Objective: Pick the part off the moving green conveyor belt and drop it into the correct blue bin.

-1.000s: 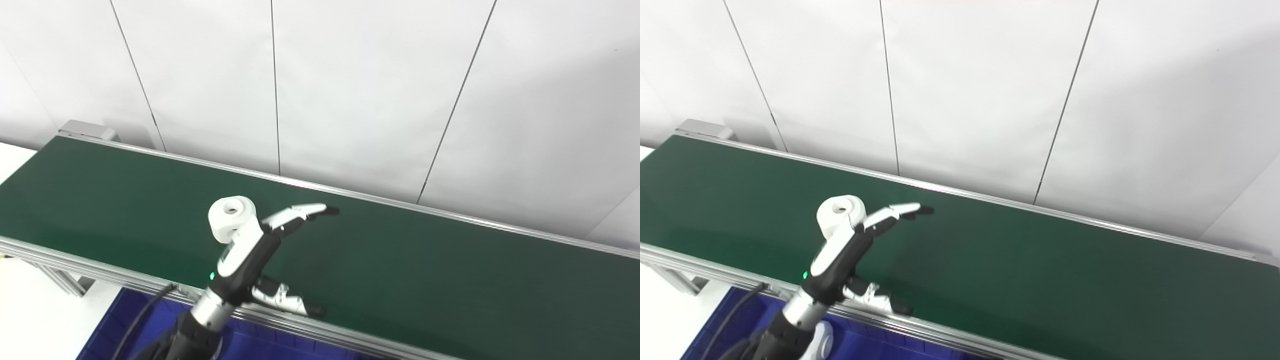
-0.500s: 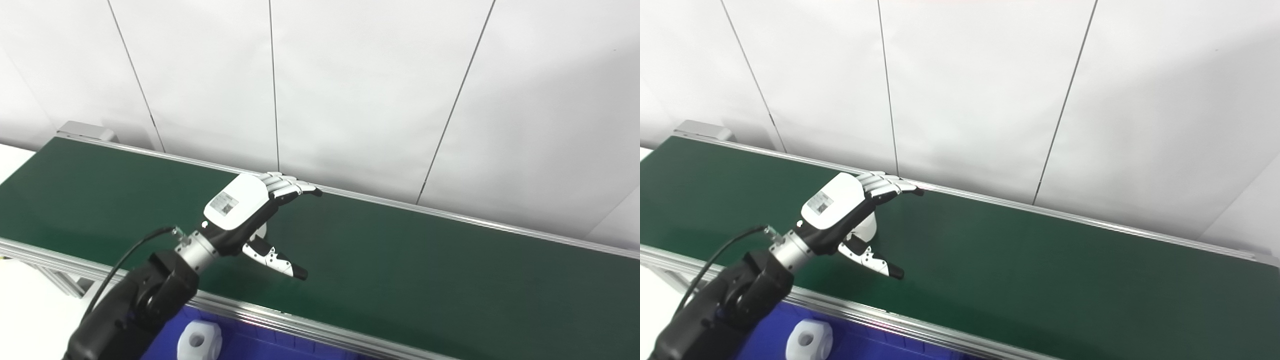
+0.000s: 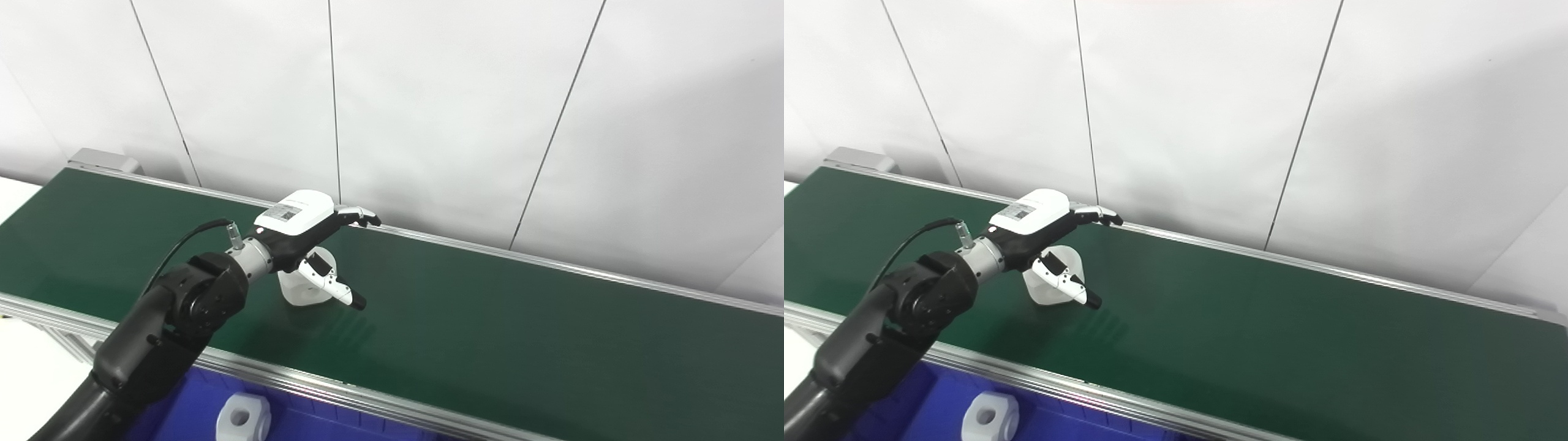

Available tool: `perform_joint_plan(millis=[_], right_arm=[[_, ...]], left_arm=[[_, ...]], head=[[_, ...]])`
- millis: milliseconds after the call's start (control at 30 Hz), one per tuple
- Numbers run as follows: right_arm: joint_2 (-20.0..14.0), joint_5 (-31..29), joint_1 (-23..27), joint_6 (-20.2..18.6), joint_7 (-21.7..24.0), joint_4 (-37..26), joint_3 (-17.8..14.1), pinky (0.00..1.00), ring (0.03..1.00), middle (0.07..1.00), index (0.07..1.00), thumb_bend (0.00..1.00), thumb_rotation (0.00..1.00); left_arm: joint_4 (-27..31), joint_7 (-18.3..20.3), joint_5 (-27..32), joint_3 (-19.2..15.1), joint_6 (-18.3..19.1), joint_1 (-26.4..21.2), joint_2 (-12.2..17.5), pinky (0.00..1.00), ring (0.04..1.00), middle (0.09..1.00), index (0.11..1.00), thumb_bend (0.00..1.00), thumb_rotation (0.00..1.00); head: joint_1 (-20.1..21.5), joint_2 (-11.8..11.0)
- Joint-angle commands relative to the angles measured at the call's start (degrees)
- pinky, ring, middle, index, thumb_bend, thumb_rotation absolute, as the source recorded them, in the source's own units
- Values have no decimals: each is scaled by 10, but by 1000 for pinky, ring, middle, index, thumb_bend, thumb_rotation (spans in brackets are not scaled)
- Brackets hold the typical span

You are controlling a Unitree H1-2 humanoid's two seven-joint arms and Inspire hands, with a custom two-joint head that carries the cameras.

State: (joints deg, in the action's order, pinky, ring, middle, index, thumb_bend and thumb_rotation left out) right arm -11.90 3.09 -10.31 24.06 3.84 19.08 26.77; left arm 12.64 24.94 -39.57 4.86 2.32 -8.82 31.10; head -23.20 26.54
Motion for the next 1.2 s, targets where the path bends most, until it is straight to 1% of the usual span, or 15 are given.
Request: perform_joint_plan(millis=[0, 100, 200, 400, 533, 633, 800, 900, 933, 967, 1000, 1033, 1067, 1100, 1167], right_arm=[[1, -2, 3, 29, -4, -11, 3, 694, 817, 860, 826, 898, 928], [2, -2, 2, 29, -5, -14, 3, 694, 819, 859, 826, 897, 923], [2, 0, 2, 29, -9, -14, 6, 690, 817, 856, 825, 904, 926], [4, -8, -3, 29, -2, -17, 1, 704, 820, 854, 824, 899, 917], [0, 2, -1, 29, -16, -19, 8, 692, 813, 850, 823, 880, 923], [1, -3, -1, 29, -11, -18, 7, 698, 815, 853, 826, 879, 916], [0, -5, -3, 29, -9, -22, 6, 698, 813, 853, 828, 877, 909], [0, -4, -4, 29, -10, -22, 6, 695, 809, 852, 829, 884, 911], [0, -4, -4, 29, -10, -22, 6, 695, 808, 852, 830, 885, 911], [0, -4, -3, 29, -11, -22, 6, 698, 811, 851, 832, 876, 911], [1, -4, -4, 29, -10, -22, 6, 698, 811, 851, 832, 875, 911], [1, -5, -4, 29, -10, -22, 6, 699, 811, 851, 832, 879, 911], [2, -5, -4, 29, -9, -22, 5, 699, 811, 851, 831, 882, 911], [2, -6, -4, 29, -9, -22, 5, 698, 809, 851, 832, 879, 908], [2, -3, -3, 29, -12, -21, 7, 697, 808, 851, 832, 880, 910]], left_arm=[[-3, -5, -7, -5, 5, -25, 24, 716, 812, 815, 830, 874, 544], [-33, -4, -7, -1, 9, -34, 26, 711, 816, 823, 834, 872, 553], [-61, -8, -9, 6, 5, -41, 27, 660, 791, 829, 837, 877, 581], [-119, -32, -15, 19, -10, -46, 28, 635, 771, 822, 834, 895, 610], [-146, -62, -25, 24, -9, -41, 24, 626, 762, 814, 827, 886, 563], [-163, -90, -40, 29, -6, -37, 19, 627, 769, 816, 829, 871, 535], [-180, -105, -41, 42, -3, -33, 10, 596, 739, 813, 832, 865, 504], [-185, -112, -52, 55, -1, -31, 4, 626, 761, 803, 817, 881, 503], [-190, -123, -58, 60, -4, -31, 0, 631, 765, 803, 815, 881, 503], [-193, -132, -63, 64, -5, -30, -2, 625, 755, 785, 801, 865, 428], [-200, -155, -70, 66, -6, -29, -10, 624, 754, 784, 800, 863, 423], [-205, -171, -74, 66, -7, -29, -15, 563, 695, 763, 778, 858, 313], [-215, -198, -76, 65, -12, -28, -24, 532, 665, 752, 766, 855, 256], [-222, -217, -77, 64, -15, -28, -30, 506, 640, 733, 739, 838, 163], [-243, -269, -77, 61, -30, -27, -47, 491, 622, 712, 711, 821, 86]], head=[[0, 0], [4, 1], [5, 1], [7, 4], [8, 5], [10, 6], [13, 9], [13, 9], [12, 9], [12, 9], [12, 9], [12, 9], [12, 9], [12, 9], [14, 10]])
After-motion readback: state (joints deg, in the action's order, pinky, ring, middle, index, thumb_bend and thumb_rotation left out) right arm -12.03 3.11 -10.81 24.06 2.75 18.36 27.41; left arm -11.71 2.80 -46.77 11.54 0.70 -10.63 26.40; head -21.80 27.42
